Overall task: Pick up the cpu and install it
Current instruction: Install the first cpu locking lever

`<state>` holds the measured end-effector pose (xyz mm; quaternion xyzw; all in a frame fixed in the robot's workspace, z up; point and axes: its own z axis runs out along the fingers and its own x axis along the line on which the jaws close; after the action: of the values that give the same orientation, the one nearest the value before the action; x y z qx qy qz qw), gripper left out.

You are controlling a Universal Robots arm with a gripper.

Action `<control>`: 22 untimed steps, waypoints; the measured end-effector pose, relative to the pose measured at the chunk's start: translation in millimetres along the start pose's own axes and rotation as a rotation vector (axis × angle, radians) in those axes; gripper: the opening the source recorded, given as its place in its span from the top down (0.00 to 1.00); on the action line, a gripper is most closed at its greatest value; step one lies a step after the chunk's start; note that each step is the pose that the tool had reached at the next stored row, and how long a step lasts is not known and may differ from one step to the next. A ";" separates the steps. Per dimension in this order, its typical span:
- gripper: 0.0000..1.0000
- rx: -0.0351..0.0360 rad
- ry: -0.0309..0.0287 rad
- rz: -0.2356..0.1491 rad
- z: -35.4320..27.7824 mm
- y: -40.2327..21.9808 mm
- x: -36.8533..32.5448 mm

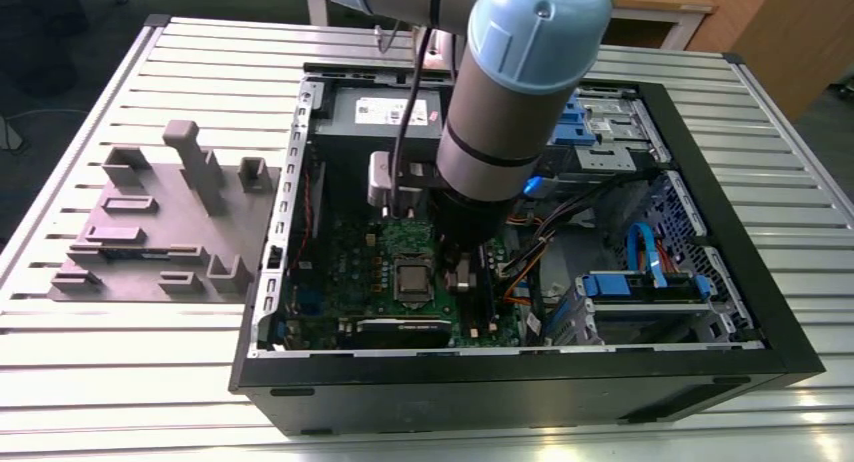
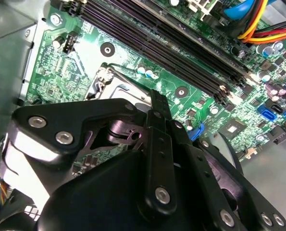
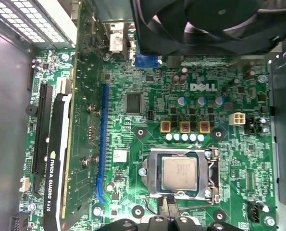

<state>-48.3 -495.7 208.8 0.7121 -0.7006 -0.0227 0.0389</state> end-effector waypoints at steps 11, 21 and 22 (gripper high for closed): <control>0.90 -0.0011 0.0019 -0.019 10.7 -0.9 2.3; 0.90 -0.0036 0.0041 -0.028 16.0 -1.3 4.3; 0.90 -0.0037 0.0044 -0.029 16.6 -1.4 4.3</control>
<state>-48.3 -500.4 192.2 0.7222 -0.6901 -0.0230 0.0414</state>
